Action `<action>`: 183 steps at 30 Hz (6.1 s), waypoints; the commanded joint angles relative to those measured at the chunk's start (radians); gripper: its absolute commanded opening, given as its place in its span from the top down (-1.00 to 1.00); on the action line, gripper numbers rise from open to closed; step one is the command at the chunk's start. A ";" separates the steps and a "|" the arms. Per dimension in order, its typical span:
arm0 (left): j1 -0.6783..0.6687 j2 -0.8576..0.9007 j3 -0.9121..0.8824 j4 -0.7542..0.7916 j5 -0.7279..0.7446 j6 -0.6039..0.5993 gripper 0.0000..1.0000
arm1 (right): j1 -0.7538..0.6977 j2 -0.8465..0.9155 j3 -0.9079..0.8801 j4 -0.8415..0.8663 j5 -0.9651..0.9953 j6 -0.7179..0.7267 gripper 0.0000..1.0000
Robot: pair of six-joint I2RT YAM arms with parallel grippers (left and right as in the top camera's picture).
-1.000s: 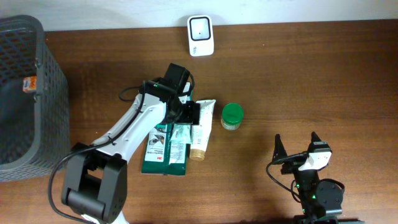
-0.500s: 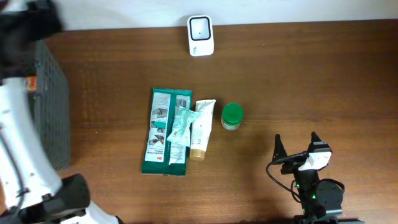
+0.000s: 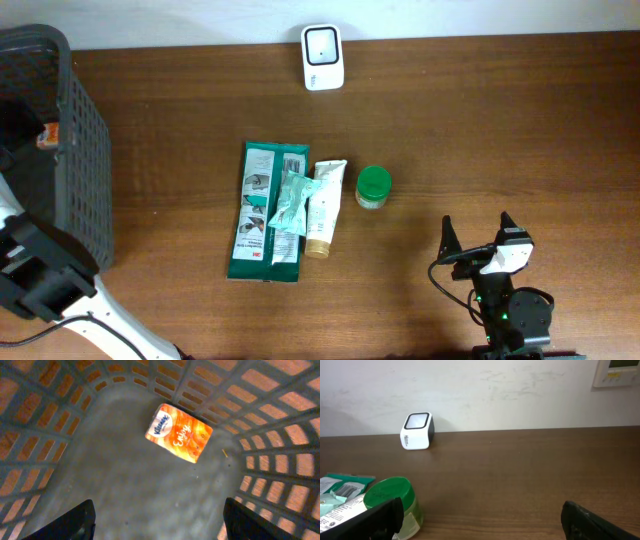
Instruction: Scan the item barcode
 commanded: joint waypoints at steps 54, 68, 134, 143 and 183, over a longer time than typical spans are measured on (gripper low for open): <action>-0.015 0.095 0.065 0.079 0.038 -0.333 1.00 | 0.005 -0.006 -0.007 -0.002 0.005 0.004 -0.97; -0.015 0.304 0.064 0.076 0.019 -0.334 -0.27 | 0.005 -0.006 -0.007 -0.002 0.005 0.004 -0.97; -0.630 -0.559 -0.432 0.058 0.317 0.130 -0.76 | 0.005 -0.006 -0.007 -0.002 0.005 0.004 -0.97; -0.576 -0.557 -0.433 0.057 0.278 0.166 -0.99 | 0.005 -0.006 -0.007 -0.002 0.005 0.004 -0.97; -0.576 -0.557 -0.433 0.057 0.278 0.165 -0.98 | 0.005 0.890 1.069 -0.637 -0.284 0.003 -0.97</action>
